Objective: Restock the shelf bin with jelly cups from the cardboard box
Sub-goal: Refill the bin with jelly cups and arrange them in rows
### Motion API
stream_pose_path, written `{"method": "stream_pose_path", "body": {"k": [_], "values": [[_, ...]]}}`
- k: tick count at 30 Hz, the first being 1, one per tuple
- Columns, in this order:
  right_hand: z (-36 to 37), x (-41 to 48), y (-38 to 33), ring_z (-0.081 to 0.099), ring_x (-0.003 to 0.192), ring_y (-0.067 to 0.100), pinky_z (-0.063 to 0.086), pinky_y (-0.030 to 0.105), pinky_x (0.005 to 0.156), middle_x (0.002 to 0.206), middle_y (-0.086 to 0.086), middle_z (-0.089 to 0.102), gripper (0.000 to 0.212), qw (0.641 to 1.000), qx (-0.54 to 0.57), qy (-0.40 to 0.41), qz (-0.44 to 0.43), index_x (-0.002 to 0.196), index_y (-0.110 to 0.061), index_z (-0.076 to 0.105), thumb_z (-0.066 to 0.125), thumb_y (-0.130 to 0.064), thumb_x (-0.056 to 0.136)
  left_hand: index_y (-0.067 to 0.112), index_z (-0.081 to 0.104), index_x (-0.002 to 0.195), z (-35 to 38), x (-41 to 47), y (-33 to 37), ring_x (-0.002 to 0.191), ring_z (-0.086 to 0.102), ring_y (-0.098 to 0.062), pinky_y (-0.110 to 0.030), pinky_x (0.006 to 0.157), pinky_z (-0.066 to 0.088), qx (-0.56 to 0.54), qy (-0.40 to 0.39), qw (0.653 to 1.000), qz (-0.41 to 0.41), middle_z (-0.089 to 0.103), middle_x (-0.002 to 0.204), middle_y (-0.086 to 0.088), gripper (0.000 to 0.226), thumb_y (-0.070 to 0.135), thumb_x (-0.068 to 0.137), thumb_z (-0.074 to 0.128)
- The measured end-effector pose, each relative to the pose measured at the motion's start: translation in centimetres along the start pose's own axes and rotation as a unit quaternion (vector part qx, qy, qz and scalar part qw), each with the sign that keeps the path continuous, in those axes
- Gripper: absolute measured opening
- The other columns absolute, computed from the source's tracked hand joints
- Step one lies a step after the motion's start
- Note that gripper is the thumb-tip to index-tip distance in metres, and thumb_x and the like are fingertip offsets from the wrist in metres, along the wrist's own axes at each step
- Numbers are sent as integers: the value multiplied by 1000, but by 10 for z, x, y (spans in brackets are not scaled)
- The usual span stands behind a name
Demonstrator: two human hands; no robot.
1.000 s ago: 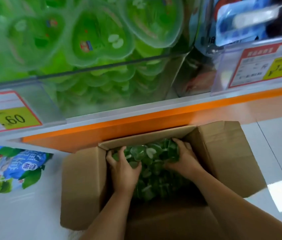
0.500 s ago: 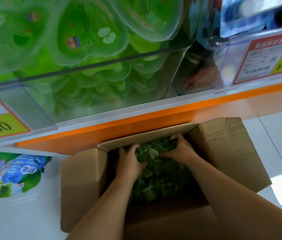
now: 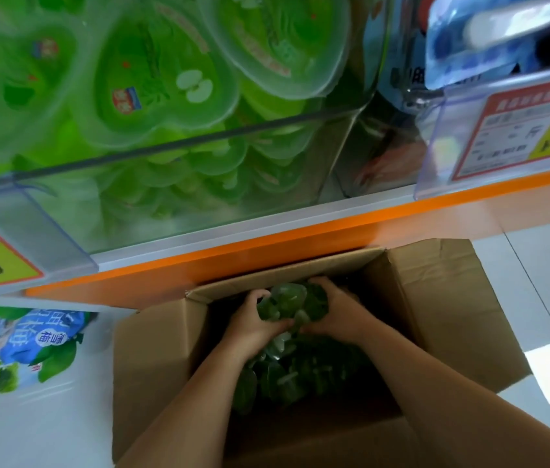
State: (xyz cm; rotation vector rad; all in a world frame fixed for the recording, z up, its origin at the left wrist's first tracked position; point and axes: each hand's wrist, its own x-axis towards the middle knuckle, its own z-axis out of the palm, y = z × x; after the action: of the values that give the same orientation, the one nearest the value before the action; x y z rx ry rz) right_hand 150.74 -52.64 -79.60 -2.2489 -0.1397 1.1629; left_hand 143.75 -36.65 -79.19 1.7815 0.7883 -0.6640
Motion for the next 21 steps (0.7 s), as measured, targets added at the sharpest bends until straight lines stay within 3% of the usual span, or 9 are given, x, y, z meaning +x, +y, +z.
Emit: {"method": "stream_pose_path", "body": {"k": [5,7,9,11,14,17,21], "values": [[15,-4,0,35,122,25,32,46,105,129,2,40,68,991,-79,105,7,127,-42,35,74,-44,71,35,43,125,1,-1,-3,87,49,-1,-15,62,39,-90,-22,996,-4,47,113,11,53,34,80,73],[13,-3,1,34,123,24,32,45,105,131,1,39,67,992,-74,100,-12,127,-44,35,73,-43,72,38,46,118,1,1,-6,94,49,-6,-20,70,43,-127,-19,992,-10,45,117,10,45,35,81,72],[6,-2,2,33,125,23,33,44,106,136,1,37,71,995,-55,71,-33,130,-43,36,75,-38,71,44,51,109,-2,5,-9,110,51,-17,-34,89,47,-149,-26,988,-24,47,126,6,39,40,78,73],[4,-1,7,36,127,23,36,39,106,137,1,37,73,996,-41,64,-54,131,-39,39,78,-34,69,47,52,103,-1,6,-9,111,54,-21,-40,94,48,-173,-37,984,-32,50,128,2,35,42,76,75],[10,-4,14,41,124,20,40,30,101,135,1,37,71,994,17,89,-68,128,-34,45,80,-25,68,43,55,101,4,3,-5,98,58,-13,-28,77,51,-210,-25,977,-22,56,118,4,30,35,79,74],[9,-3,16,44,119,15,38,23,95,129,-1,40,64,991,48,97,-84,122,-32,49,80,-19,67,41,55,107,7,4,0,98,49,-7,-26,78,43,-187,-28,982,-2,48,111,13,33,33,80,73],[7,-6,17,47,113,13,41,25,95,121,-5,42,60,987,60,98,-110,118,-31,52,80,-15,66,41,53,111,9,-1,7,95,50,-2,-14,68,41,-140,-45,989,21,47,106,17,40,28,80,73]]}}
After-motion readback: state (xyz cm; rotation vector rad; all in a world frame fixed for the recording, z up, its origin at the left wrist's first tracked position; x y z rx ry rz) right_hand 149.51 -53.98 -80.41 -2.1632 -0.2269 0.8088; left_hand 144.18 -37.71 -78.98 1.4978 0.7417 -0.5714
